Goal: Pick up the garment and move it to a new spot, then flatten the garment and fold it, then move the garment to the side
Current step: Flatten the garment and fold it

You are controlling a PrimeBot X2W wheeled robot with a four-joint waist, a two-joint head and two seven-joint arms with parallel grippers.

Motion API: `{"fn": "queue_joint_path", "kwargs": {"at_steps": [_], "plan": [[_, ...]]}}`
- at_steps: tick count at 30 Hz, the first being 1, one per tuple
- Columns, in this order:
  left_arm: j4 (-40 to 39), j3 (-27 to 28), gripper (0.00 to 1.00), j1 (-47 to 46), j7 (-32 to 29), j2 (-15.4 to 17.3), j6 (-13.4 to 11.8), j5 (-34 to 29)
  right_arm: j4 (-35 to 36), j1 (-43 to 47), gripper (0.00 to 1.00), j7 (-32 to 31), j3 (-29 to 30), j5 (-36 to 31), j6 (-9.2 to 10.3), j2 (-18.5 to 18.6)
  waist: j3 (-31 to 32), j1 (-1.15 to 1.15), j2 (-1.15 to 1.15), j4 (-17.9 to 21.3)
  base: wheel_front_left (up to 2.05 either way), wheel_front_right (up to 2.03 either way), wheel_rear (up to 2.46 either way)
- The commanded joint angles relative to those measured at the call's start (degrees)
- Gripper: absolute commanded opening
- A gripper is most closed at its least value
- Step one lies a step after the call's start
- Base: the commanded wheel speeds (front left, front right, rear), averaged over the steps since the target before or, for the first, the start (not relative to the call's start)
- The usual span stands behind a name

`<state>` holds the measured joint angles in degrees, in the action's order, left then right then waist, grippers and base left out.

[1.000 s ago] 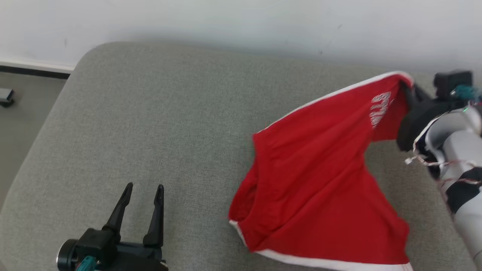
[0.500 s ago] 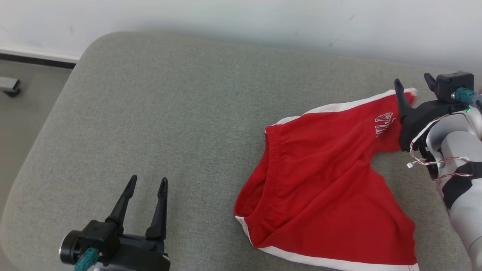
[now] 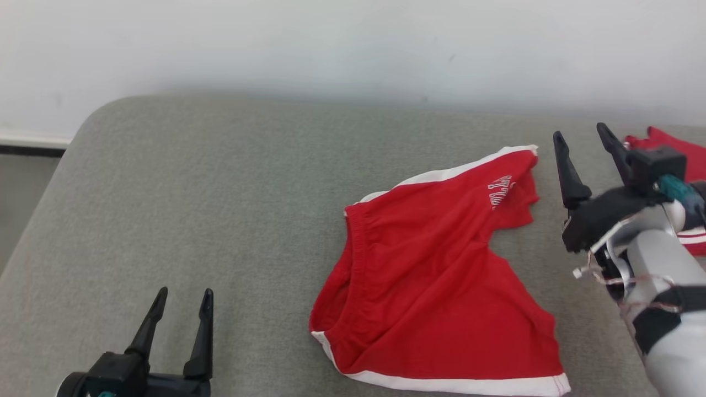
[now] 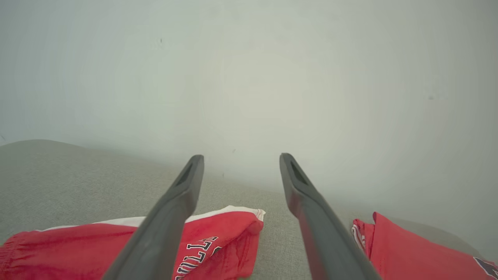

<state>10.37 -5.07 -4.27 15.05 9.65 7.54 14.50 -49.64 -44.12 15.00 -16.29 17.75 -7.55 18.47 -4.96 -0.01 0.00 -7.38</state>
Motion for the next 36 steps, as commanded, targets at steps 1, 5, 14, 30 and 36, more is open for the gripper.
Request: {"fn": "queue_joint_path", "kwargs": {"at_steps": [1, 5, 14, 30, 36], "plan": [[-0.31, 0.46, 1.00, 0.88, 0.16, 0.44, -0.12, -0.15, 2.58, 3.35, 1.00, 0.17, 0.81, 0.15, 0.16, 0.32, 1.83, 0.01, 0.00, 2.22, 0.00, 0.00, 0.00], [-0.84, 1.64, 1.00, 2.16, 0.17, 0.75, -0.11, -0.35, 12.29, 11.11, 1.00, 0.21, 4.55, -0.79, 0.16, -0.59, 2.64, 0.01, 0.00, 3.76, 0.00, 0.00, 0.00], [-2.52, 3.29, 1.00, 4.90, 0.16, 0.47, -0.11, -1.19, 28.95, 27.66, 1.00, 0.22, 10.49, -3.39, 0.16, -4.63, 3.82, 0.01, 0.00, 6.26, 0.00, 0.00, 0.00], [-2.67, 3.58, 1.00, 6.00, 0.16, 0.22, -0.12, -1.77, 43.90, 45.93, 1.00, 0.15, 14.81, -5.11, 0.16, -11.15, 5.10, 0.01, 0.00, 7.60, 0.00, 0.00, 0.00], [-2.92, 4.34, 1.00, 6.79, 0.16, 0.21, -0.12, -1.95, 46.03, 49.74, 1.00, 0.04, 15.02, -5.52, 0.16, -12.57, 5.57, 0.01, 0.00, 7.78, 0.00, 0.00, 0.00]]}}
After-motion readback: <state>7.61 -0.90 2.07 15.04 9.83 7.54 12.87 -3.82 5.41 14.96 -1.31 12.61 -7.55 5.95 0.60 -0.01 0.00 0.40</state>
